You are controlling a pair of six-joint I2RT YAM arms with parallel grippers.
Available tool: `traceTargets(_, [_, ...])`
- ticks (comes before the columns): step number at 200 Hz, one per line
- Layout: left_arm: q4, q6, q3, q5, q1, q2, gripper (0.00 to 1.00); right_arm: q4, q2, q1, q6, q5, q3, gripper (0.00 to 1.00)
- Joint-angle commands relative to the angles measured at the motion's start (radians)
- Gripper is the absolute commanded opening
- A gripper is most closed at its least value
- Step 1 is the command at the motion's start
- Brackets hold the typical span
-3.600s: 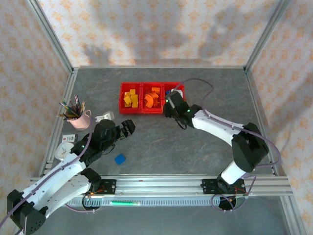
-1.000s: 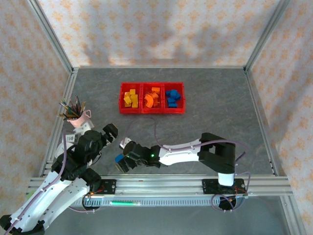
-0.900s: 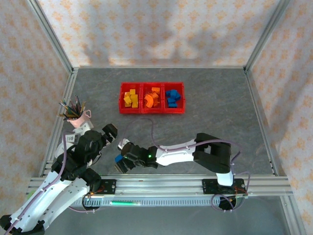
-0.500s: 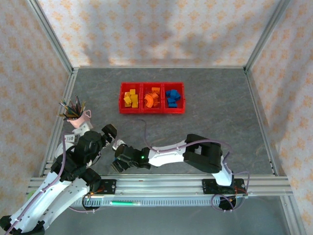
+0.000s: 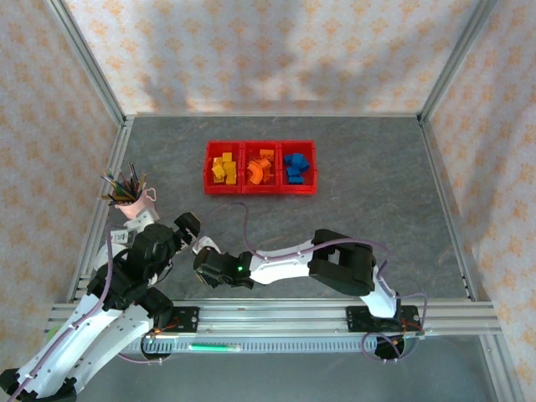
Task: Sort the legos into containers by color
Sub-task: Pick up the lego from the bottom-left of the table, then place the lego in the container.
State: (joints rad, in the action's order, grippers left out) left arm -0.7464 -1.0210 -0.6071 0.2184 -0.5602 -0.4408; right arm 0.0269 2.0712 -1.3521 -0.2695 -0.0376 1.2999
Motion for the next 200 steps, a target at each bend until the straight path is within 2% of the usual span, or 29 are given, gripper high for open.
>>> traceTargets(1, [0.013,0.015,-0.015,0.006,0.007,-0.004,0.99,0.046,-0.031,-0.001,-0.023,-0.061,0.008,0.23])
traceTargets(46, [0.034,0.04,-0.034,-0.012,0.007,-0.03,0.99,0.065,-0.151,0.04,-0.066,-0.055,-0.055,0.22])
traceTargets(88, [0.095,0.084,-0.047,-0.043,0.008,-0.079,0.99,0.103,-0.316,0.147,-0.108,-0.035,-0.163,0.22])
traceTargets(131, [0.223,0.148,-0.048,-0.109,0.008,-0.176,0.99,0.154,-0.444,0.346,-0.116,0.01,-0.231,0.22])
traceTargets(200, [0.514,0.197,-0.025,-0.196,0.007,-0.391,0.99,0.2,-0.42,0.691,-0.052,-0.012,-0.133,0.22])
